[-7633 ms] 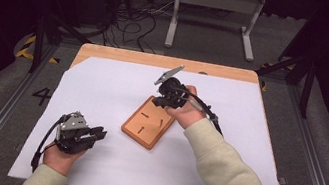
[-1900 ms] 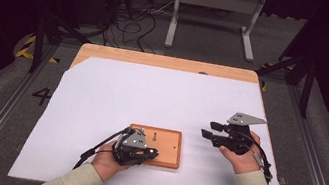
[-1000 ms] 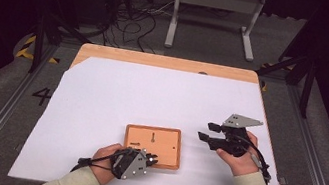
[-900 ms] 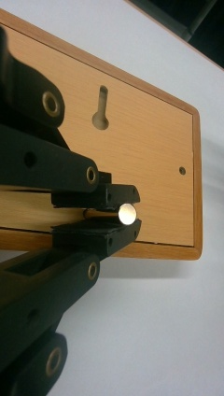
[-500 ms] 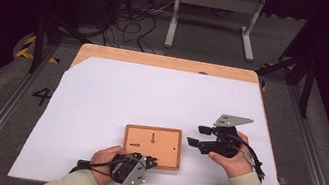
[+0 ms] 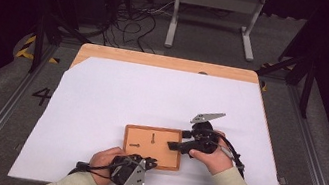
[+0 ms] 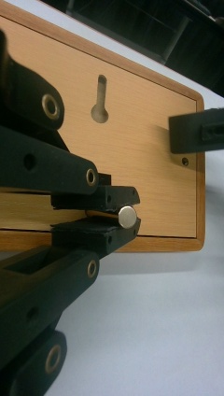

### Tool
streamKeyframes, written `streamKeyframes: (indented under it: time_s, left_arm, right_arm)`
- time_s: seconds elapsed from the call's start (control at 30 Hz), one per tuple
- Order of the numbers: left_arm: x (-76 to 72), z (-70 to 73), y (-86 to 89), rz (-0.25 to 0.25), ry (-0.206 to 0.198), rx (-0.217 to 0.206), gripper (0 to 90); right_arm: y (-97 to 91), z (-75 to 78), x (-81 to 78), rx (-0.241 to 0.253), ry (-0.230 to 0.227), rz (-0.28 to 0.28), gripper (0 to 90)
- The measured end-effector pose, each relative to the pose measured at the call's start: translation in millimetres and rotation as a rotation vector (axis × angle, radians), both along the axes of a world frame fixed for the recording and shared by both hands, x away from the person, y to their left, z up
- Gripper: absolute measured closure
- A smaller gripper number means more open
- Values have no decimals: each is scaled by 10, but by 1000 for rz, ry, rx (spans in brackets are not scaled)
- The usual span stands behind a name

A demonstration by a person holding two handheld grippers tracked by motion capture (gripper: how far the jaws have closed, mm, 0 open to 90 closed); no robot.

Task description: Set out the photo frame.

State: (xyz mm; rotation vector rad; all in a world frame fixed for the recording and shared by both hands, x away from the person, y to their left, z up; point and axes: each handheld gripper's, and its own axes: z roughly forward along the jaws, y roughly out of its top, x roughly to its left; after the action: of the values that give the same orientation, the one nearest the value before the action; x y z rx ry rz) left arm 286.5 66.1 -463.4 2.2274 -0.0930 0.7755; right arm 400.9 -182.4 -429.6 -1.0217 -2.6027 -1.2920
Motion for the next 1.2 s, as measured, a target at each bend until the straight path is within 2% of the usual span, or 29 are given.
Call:
streamKeyframes:
  time_s: [0.07, 0.2, 0.27, 0.37, 0.43, 0.5, 0.6, 0.63, 0.7, 0.73, 0.83, 0.87, 0.93, 0.97, 1.0, 1.03, 1.13, 1.2]
  left_arm:
    - [-2, 2, 1, 1, 0, 2, 836]
    - [5, 9, 5, 2, -2, 6, 836]
    - [10, 10, 9, 8, 9, 0, 835]
    - [19, 14, 17, 2, 14, 0, 832]
    - [23, 13, 24, -6, 25, -4, 791]
    - [51, 27, 58, -50, 92, -9, 682]
    - [115, 107, 152, -75, 172, -67, 547]
    - [115, 107, 152, -75, 172, -67, 519]
    - [166, 208, 283, -77, 255, -146, 484]
    - [193, 278, 377, -92, 298, -206, 460]
    - [259, 432, 597, -100, 395, -352, 447]
    - [283, 473, 664, -82, 402, -387, 446]
    - [325, 533, 783, -42, 390, -438, 444]
    - [343, 554, 839, -26, 382, -456, 444]
    - [343, 554, 839, -26, 382, -456, 444]
    - [363, 570, 905, 2, 372, -484, 444]
    - [441, 591, 1068, 55, 380, -546, 444]
    - [485, 581, 1129, 89, 387, -565, 438]
  right_arm:
    - [28, -44, 41, 33, 43, 0, 281]
    - [78, -135, 92, 70, 113, 10, 283]
    - [99, -147, 95, 79, 124, 20, 319]
    - [109, -146, 97, 81, 123, 30, 325]
    - [97, -147, 105, 87, 128, 37, 335]
    - [87, -148, 109, 86, 136, 44, 339]
    - [82, -141, 105, 86, 127, 53, 345]
    - [80, -134, 100, 85, 123, 57, 348]
    - [77, -121, 92, 81, 113, 65, 353]
    - [75, -112, 86, 80, 107, 69, 357]
    - [66, -74, 60, 75, 88, 83, 379]
    - [60, -60, 51, 71, 78, 92, 388]
    - [48, -19, 25, 68, 65, 107, 416]
    - [42, 5, 8, 64, 51, 117, 428]
    - [42, 5, 8, 64, 51, 117, 428]
    - [37, 29, -12, 59, 37, 126, 439]
    - [26, 107, -91, 32, -16, 166, 469]
    - [17, 153, -140, 13, -50, 196, 496]
